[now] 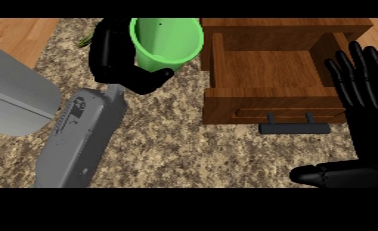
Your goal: Pick up the cup, place it into the drawer and close the drawer
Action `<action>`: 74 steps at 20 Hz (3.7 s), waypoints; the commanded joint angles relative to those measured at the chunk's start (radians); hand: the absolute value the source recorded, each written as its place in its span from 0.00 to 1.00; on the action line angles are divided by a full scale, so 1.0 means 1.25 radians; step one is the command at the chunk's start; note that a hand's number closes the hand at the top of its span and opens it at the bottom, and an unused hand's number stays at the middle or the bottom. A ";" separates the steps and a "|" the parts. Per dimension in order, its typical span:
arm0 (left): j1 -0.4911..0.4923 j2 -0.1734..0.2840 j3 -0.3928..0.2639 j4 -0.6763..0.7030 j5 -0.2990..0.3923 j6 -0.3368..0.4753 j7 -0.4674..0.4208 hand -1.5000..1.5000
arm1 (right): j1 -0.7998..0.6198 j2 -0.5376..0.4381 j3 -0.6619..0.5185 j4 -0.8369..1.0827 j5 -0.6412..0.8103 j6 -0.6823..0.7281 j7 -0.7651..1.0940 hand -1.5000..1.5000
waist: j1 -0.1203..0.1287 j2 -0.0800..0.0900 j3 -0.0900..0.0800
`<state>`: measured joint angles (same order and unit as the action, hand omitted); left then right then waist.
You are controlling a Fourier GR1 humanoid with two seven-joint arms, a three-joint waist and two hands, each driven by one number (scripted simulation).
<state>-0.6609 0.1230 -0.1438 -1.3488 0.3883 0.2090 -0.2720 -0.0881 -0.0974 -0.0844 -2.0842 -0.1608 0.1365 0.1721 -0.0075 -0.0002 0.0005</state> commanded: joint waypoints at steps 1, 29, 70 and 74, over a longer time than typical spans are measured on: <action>-0.066 -0.047 -0.026 0.030 -0.068 0.072 0.045 1.00 | 0.014 -0.025 -0.043 0.029 -0.041 0.036 -0.026 0.00 | 0.000 0.000 0.000; -0.489 -0.098 -0.112 0.632 0.092 0.165 -0.037 1.00 | -0.032 -0.004 0.000 0.046 -0.006 0.018 -0.016 0.00 | -0.033 0.008 0.000; -0.466 -0.058 -0.233 0.596 0.312 0.139 -0.135 0.00 | -0.009 -0.074 -0.047 -0.015 -0.164 0.122 0.030 1.00 | 0.001 -0.002 -0.001; -0.395 -0.002 -0.227 0.483 0.326 0.157 -0.103 0.00 | 0.027 -0.118 -0.009 -0.016 -0.047 0.178 -0.007 1.00 | 0.027 -0.010 -0.001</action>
<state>-1.2230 0.0690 -0.4437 -0.6449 0.7844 0.4036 -0.4252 -0.0896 -0.2076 -0.1258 -2.0750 -0.3071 0.3199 0.1764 0.0002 -0.0048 -0.0001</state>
